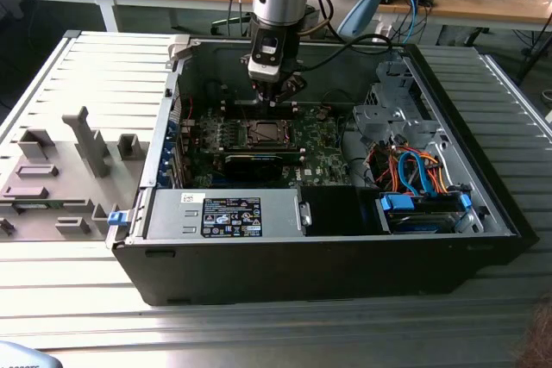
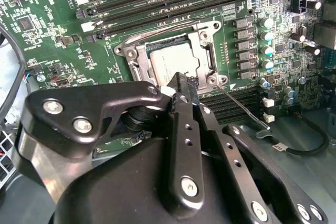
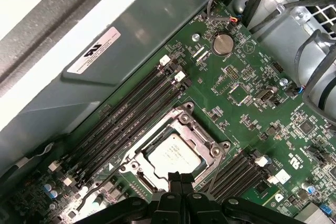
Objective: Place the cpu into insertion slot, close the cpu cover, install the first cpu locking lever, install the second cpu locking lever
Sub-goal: 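Install the first cpu locking lever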
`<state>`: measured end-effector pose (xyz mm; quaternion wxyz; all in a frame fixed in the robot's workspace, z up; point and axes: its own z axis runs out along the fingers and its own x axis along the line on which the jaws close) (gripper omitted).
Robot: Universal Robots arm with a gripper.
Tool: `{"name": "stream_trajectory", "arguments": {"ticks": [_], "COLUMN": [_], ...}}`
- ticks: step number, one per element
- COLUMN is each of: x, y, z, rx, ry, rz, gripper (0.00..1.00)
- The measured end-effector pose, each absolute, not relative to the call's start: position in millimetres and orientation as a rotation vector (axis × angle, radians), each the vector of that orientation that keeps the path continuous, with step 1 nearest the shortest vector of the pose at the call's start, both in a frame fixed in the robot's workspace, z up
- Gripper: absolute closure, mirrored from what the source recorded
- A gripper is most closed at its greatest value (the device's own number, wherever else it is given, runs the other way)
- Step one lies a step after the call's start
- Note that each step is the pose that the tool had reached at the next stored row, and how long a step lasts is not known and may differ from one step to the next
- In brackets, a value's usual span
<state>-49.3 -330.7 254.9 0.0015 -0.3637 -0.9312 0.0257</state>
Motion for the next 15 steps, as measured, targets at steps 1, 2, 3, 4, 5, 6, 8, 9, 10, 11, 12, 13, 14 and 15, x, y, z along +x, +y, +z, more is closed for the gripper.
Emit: {"name": "stream_trajectory", "arguments": {"ticks": [1,2,3,4,5,6,8,9,10,11,12,13,14,15], "x": [-49.3,-49.3,-49.3,-49.3,-49.3,-49.3,-49.3,-49.3,-49.3,-49.3,-49.3,-49.3,-49.3,-49.3], "y": [-330.7,-330.7,-330.7,-330.7,-330.7,-330.7,-330.7,-330.7,-330.7,-330.7,-330.7,-330.7,-330.7,-330.7], "z": [254.9,254.9,254.9,254.9,254.9,254.9,254.9,254.9,254.9,254.8,254.9,254.9,254.9,254.9], "rx": [-1.139,-1.134,-1.130,-1.127,-1.123,-1.121,-1.113,-1.110,-1.106,-1.101,-1.098,-1.095,-1.092,-1.088], "ry": [-2.924,-2.926,-2.928,-2.929,-2.930,-2.931,-2.934,-2.935,-2.937,-2.939,-2.940,-2.941,-2.942,-2.944], "rz": [0.081,0.081,0.081,0.081,0.081,0.081,0.081,0.081,0.081,0.081,0.081,0.081,0.081,0.081], "gripper": [0.89,0.89,0.89,0.89,0.89,0.89,0.89,0.89,0.89,0.89,0.89,0.89,0.89,0.89]}}
